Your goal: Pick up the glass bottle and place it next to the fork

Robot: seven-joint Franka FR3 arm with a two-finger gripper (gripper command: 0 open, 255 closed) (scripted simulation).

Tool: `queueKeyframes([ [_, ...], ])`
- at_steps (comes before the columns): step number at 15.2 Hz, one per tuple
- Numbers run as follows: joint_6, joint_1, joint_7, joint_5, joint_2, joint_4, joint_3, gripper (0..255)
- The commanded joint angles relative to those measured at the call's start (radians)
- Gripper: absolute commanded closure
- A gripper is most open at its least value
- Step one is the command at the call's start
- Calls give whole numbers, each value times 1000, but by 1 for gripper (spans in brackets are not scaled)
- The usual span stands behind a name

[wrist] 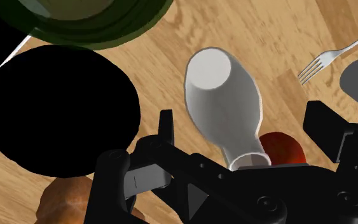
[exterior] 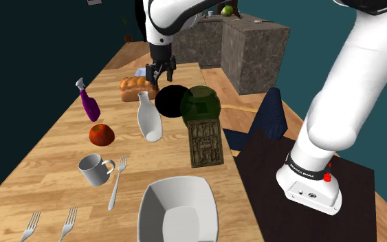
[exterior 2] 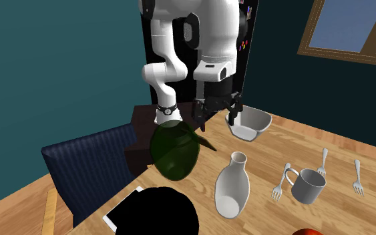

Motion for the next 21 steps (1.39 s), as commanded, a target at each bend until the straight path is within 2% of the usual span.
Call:
queueKeyframes([
  [1,24,8,11,-24,76,55,10,0],
  [6,43,36,38,-85,248,211,24,0],
  [14,130,39,45,-96,291,166,20,0],
  [21,130,39,45,-96,291,166,20,0],
])
